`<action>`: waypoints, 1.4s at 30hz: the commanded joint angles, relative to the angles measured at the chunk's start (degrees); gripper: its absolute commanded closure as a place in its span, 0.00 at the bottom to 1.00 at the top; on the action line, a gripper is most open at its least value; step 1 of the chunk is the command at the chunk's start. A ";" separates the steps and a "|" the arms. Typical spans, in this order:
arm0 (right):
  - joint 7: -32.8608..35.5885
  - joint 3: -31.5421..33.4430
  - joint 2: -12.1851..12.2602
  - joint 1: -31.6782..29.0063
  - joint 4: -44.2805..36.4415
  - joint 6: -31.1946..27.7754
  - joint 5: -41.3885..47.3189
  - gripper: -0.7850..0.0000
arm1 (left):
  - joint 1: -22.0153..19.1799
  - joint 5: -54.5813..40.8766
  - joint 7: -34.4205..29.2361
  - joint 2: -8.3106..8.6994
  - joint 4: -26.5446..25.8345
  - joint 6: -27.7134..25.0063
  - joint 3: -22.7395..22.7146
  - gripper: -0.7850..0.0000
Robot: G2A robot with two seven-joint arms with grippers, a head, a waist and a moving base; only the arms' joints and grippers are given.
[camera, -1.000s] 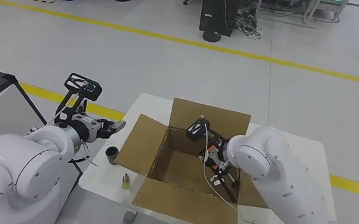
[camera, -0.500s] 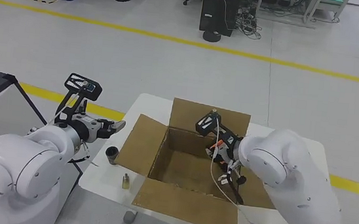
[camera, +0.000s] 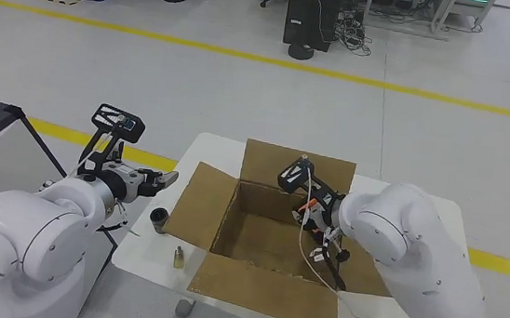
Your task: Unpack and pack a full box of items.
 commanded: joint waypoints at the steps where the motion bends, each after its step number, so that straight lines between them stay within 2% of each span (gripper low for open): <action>1: 0.00 0.00 0.00 0.00 0.00 0.00 0.00 1.00 | 0.00 0.00 0.00 0.00 0.00 0.00 0.00 0.00; 5: -1.94 0.61 0.09 -1.07 -0.43 0.60 0.24 1.00 | 0.00 0.00 0.00 0.00 0.00 0.00 0.00 0.00; 11: -3.28 6.10 0.54 -1.25 -2.33 6.02 1.81 1.00 | 0.00 0.00 0.00 0.00 0.00 0.00 0.00 0.00; 23: 2.30 17.95 2.10 1.54 -0.79 12.98 -0.23 1.00 | 0.00 0.00 0.00 0.00 0.00 0.00 0.00 0.00; 31: 2.99 26.64 4.09 -2.11 0.55 15.25 1.80 1.00 | 0.00 0.00 0.00 0.00 0.00 0.00 0.00 0.00; 42: 2.99 27.23 4.69 -3.16 -1.08 13.82 1.48 1.00 | 0.00 0.00 0.00 0.00 0.00 0.00 0.00 0.00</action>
